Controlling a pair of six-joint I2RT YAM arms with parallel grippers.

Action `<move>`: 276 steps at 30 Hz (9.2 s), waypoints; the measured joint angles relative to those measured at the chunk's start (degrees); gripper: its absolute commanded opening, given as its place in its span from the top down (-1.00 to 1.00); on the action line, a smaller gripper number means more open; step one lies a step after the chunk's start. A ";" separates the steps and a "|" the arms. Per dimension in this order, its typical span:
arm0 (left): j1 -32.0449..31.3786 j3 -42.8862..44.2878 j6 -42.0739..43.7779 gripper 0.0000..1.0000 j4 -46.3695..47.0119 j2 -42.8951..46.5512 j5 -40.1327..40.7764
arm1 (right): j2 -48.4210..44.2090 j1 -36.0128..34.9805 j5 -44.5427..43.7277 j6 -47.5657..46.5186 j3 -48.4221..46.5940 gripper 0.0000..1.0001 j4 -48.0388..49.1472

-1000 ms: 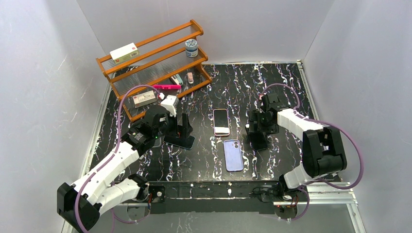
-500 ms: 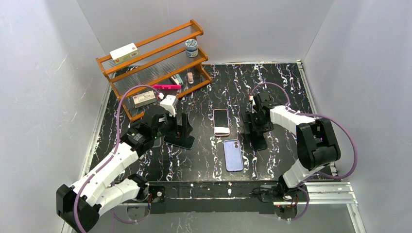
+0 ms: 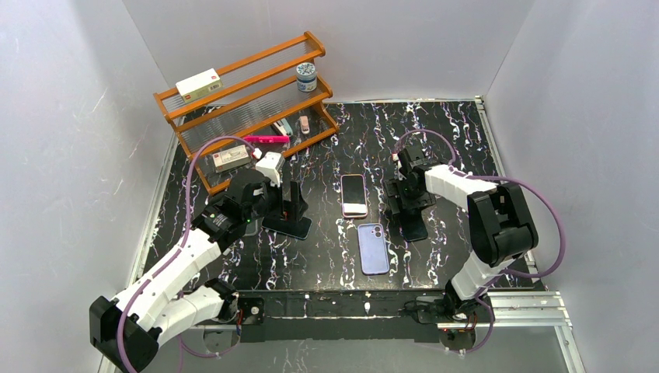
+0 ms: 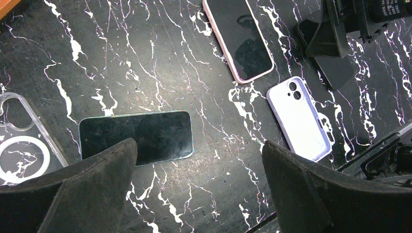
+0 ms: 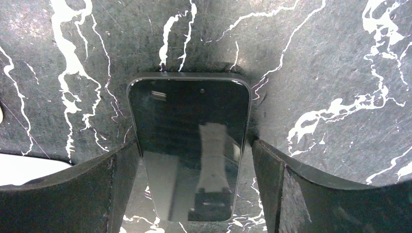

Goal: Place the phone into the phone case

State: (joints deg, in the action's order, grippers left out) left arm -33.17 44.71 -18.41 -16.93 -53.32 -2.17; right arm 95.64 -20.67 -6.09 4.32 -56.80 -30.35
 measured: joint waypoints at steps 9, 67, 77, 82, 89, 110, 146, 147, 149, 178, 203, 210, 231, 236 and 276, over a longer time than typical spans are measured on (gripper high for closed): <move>0.00 0.00 0.39 -0.96 -0.02 0.17 0.04 | 0.42 -1.25 -0.55 0.00 -0.61 -0.48 -0.20; 0.00 0.00 0.42 -0.96 -0.04 0.92 0.70 | -18.69 -18.84 10.78 32.87 10.60 -0.08 4.70; 0.00 0.00 0.42 -0.96 -0.04 0.92 0.70 | -18.80 -19.61 8.87 33.00 14.47 -0.09 8.46; 0.00 0.00 0.42 -0.96 -0.04 0.92 0.70 | -18.80 -19.87 7.76 32.83 15.02 -0.14 8.44; 0.00 0.00 0.42 -0.96 -0.04 0.92 0.70 | -18.78 -20.04 7.52 32.00 15.02 -0.28 8.41; 0.00 0.00 0.42 -0.96 -0.04 0.92 0.70 | -19.54 -21.84 6.08 31.26 13.18 -0.88 5.60; -11.50 -5.49 -21.35 -0.07 20.55 -22.64 -12.76 | -32.06 -7.23 17.62 34.80 29.79 -0.06 12.70; -11.58 -5.64 -22.03 -0.03 21.59 -23.50 -12.98 | -32.06 -7.06 18.67 35.06 30.62 -0.06 13.75; -11.82 -5.88 -23.39 0.06 23.87 -25.64 -13.60 | -32.09 -6.82 20.92 36.06 32.50 -0.06 16.20; -15.72 -8.37 -32.76 0.67 40.70 -38.95 -20.50 | -31.85 -6.32 31.36 52.85 45.75 0.03 46.16; -16.09 -8.37 -32.70 0.66 41.16 -39.26 -22.27 | -26.91 -5.97 36.76 60.28 48.35 0.20 59.93; -16.09 -8.37 -32.70 0.66 41.40 -39.26 -22.51 | -24.50 -5.97 37.59 60.24 48.35 0.40 62.03; -16.11 -2.43 -27.58 0.08 26.51 -31.69 -13.22 | -25.27 -5.97 37.48 57.94 49.20 0.40 61.81; -16.11 -2.43 -27.63 0.11 26.51 -35.01 -13.29 | -26.14 -5.97 37.53 57.75 49.20 0.35 61.51; -16.96 -2.38 -29.75 0.29 31.06 -41.86 -18.23 | -20.81 -5.62 40.00 56.74 48.96 0.97 64.24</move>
State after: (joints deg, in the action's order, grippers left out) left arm -50.13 42.33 -48.16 14.13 -95.18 -20.40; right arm 74.83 -26.28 33.91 61.06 -7.84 33.89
